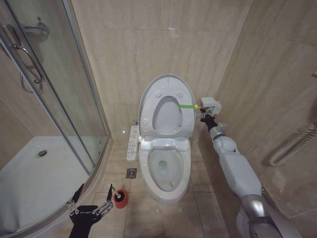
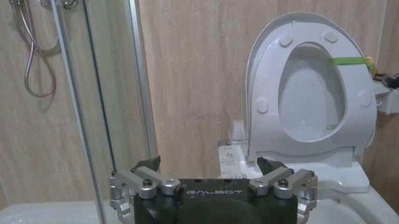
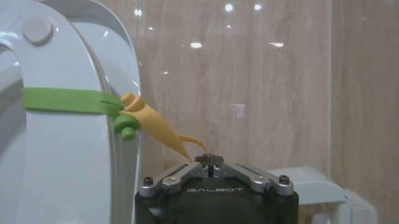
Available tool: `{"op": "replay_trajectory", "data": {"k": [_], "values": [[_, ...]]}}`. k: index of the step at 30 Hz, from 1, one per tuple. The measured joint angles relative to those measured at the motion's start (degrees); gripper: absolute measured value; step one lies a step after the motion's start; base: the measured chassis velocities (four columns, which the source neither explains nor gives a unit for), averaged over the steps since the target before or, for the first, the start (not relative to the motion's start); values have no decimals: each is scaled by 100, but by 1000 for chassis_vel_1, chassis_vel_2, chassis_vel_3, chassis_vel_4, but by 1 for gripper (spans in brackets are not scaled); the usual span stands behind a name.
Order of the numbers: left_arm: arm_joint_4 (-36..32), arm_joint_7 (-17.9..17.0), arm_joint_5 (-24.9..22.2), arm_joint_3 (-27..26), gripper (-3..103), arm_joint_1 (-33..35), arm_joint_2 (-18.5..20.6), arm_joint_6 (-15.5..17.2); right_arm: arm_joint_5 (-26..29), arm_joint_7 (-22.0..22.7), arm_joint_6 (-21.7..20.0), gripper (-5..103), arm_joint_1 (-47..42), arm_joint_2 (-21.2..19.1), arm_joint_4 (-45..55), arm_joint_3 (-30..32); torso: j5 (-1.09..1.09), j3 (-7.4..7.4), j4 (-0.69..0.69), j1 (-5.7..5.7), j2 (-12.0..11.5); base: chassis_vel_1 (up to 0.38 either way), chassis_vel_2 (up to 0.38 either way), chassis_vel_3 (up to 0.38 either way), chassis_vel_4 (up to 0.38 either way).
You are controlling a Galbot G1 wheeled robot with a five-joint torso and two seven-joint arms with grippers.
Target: Open the toilet lid, clean the toilet bowl with a toilet brush, close the toilet lid, and flush.
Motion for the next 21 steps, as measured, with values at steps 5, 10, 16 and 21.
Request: {"op": "replay_trajectory", "data": {"k": [5,10,16,21], "values": [[0,0,0,0,100,0,0,0,-12,-2,20,0,61,-40,-50,-17,-1,-1,0,0,0,0,0,0,0],[0,0,0,0,100,0,0,0,48,-14,42,0,-9,-216,23,-13,0,-1,1,0,0,0,0,0,0],[0,0,0,0,100,0,0,0,231,-6,33,0,-244,-430,315,20,0,-1,1,-1,1,0,0,0,0],[0,0,0,0,100,0,0,0,324,54,-22,0,-414,-480,603,27,0,-1,-2,-1,1,0,0,0,0]]}}
